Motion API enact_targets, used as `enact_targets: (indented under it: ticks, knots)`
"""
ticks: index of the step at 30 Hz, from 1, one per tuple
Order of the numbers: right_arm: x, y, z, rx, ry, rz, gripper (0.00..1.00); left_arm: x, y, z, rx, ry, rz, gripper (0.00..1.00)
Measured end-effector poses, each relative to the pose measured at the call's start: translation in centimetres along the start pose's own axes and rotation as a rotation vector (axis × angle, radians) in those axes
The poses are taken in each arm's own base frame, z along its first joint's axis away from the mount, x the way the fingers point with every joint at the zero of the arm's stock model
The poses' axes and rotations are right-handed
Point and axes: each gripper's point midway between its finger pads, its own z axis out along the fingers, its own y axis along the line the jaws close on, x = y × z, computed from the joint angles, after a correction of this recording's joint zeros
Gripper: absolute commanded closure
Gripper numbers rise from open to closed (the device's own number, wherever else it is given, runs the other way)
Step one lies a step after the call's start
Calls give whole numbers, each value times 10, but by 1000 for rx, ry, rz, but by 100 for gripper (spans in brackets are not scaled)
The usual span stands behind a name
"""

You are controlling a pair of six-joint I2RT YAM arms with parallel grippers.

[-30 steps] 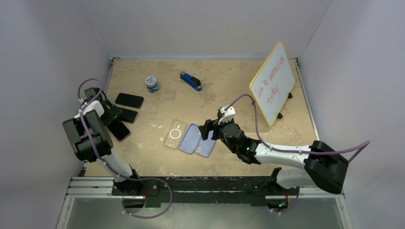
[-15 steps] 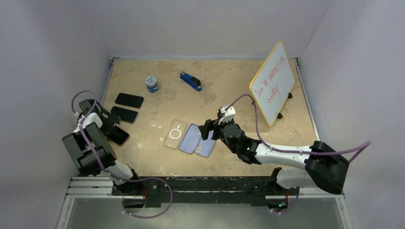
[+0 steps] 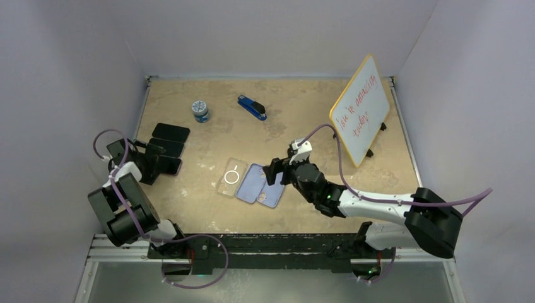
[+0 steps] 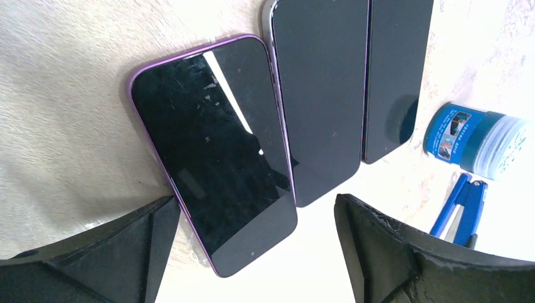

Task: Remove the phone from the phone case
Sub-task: Adjust the phone at the center of the board.

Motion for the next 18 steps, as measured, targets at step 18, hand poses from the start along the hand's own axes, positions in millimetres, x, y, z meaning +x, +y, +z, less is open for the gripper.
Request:
enact_targets:
  ticks: [18]
  knots:
    - [3,-28,-23,124,138,-84,1,5,-29,-61,126,-24,176,0]
